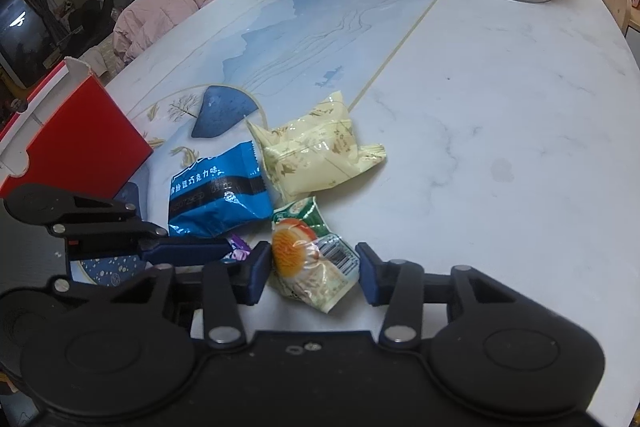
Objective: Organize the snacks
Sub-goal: 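Grasp the purple candy with the left gripper while the right grasps the clear yolk-cake packet, then carry the purple candy and yolk-cake packet over the red box with both grippers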
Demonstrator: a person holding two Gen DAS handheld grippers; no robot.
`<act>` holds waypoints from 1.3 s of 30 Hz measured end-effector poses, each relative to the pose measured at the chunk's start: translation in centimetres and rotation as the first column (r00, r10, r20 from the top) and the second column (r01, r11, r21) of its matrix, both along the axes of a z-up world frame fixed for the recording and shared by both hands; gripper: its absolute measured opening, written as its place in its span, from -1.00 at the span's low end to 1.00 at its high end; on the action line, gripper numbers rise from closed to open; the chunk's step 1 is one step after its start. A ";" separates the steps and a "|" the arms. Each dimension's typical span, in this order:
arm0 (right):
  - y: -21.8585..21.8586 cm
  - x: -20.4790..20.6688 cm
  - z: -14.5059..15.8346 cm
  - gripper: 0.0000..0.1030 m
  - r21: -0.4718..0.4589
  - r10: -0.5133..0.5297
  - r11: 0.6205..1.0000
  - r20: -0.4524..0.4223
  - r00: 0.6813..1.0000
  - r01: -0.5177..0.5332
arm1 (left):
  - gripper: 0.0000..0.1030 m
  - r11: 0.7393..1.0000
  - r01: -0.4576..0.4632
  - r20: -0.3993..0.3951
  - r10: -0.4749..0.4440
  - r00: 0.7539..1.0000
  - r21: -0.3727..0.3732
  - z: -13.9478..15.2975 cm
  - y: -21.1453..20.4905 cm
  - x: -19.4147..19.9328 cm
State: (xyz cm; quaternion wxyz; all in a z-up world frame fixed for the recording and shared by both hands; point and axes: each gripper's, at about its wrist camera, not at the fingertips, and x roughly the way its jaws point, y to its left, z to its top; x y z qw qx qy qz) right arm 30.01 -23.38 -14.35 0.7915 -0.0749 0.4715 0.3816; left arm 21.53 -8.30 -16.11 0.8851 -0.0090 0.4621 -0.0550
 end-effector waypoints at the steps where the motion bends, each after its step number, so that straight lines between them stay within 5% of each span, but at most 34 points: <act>1: 0.0 -0.1 0.0 -0.19 -0.002 -0.002 1.000 0.004 1.000 0.002 | -0.66 1.000 0.000 0.002 0.000 1.000 0.002 0.0 0.0 -0.1; 19: -3.0 -5.0 2.9 -0.24 0.017 -0.129 0.992 0.000 0.992 0.129 | -0.66 0.997 -0.059 -0.030 0.058 0.998 -0.059 2.8 0.8 -3.6; 39: -2.5 -13.3 11.4 -0.24 0.050 -0.178 0.984 0.119 0.977 0.173 | -0.66 0.991 -0.082 0.050 0.088 0.995 -0.101 11.3 5.2 -11.2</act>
